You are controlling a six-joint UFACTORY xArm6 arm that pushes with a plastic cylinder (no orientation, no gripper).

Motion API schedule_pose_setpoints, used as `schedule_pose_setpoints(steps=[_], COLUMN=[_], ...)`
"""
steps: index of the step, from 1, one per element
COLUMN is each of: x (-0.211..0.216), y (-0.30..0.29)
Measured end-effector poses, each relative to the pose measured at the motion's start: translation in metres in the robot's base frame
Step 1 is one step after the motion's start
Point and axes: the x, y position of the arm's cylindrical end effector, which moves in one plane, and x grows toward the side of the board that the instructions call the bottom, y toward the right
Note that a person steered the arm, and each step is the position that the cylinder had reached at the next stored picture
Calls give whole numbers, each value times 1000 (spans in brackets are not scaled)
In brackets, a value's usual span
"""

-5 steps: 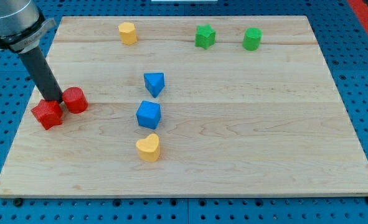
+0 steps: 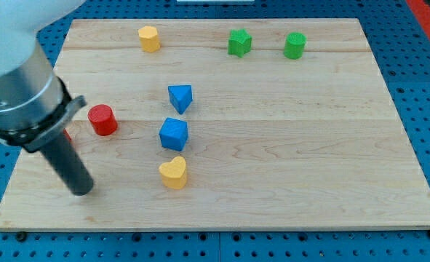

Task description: Place the yellow heart in between the blue triangle and yellow hexagon

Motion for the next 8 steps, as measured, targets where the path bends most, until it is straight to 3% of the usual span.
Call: schedule_pose_setpoints(steps=[2,3,5,6,8], x=[-22,-18,-6,-6,2], y=[136,159,146,213,257])
